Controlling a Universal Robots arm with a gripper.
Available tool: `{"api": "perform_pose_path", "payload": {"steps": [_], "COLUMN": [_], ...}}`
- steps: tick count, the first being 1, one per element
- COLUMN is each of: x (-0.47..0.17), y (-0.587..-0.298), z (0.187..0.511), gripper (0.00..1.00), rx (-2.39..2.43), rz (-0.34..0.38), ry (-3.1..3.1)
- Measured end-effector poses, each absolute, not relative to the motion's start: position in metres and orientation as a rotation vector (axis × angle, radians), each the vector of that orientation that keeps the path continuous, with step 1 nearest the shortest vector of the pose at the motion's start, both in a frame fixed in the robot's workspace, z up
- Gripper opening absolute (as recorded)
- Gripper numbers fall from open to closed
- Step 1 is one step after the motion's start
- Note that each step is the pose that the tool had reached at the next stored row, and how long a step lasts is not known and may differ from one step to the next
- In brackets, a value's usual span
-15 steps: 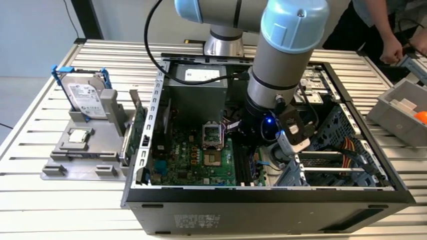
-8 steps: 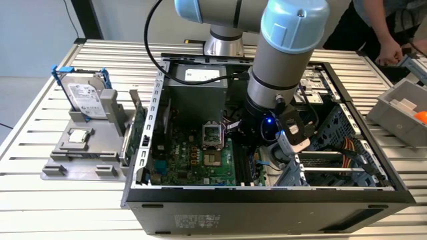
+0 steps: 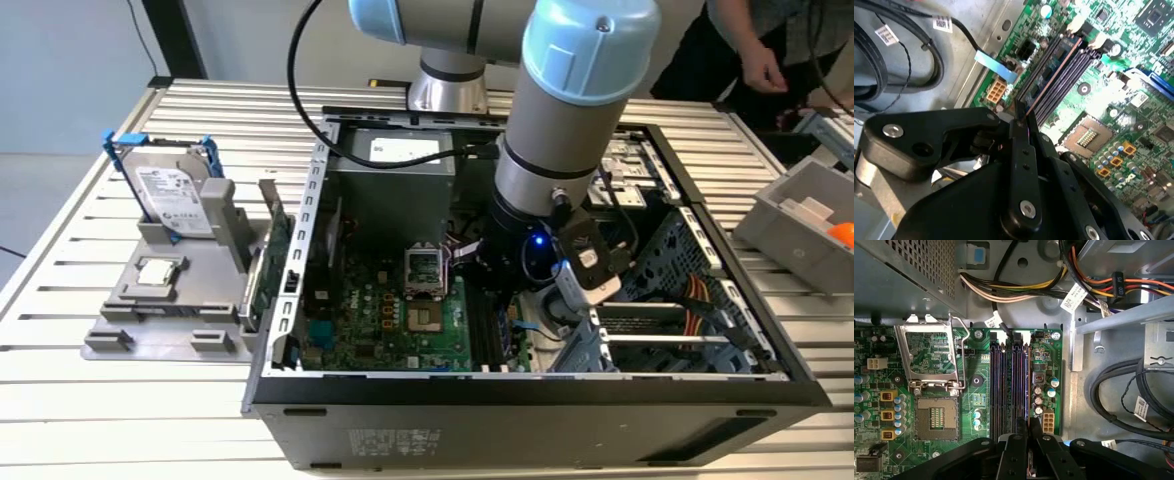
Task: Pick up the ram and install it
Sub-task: 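Insert the ram into the slot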
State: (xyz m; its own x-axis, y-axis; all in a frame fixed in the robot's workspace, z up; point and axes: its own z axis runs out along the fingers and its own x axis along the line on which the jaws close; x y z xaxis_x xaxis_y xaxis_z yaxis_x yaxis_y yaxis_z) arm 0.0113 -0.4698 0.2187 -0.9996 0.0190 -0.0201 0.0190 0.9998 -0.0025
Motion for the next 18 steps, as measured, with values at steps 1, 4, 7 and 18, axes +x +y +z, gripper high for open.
{"api": "perform_pose_path", "payload": {"steps": [1, 4, 7, 18], "x": [0.0113, 0.0112, 0.0103, 0.0101], "y": [-0.4698, -0.4697, -0.4697, -0.4685], "z": [0.2187, 0.2179, 0.2173, 0.2133], "gripper": [0.00, 0.00, 0.00, 0.00], "rx": [0.030, 0.030, 0.030, 0.030], "rz": [-0.005, -0.005, -0.005, -0.008], "ry": [3.121, 3.121, 3.121, 3.121]}}
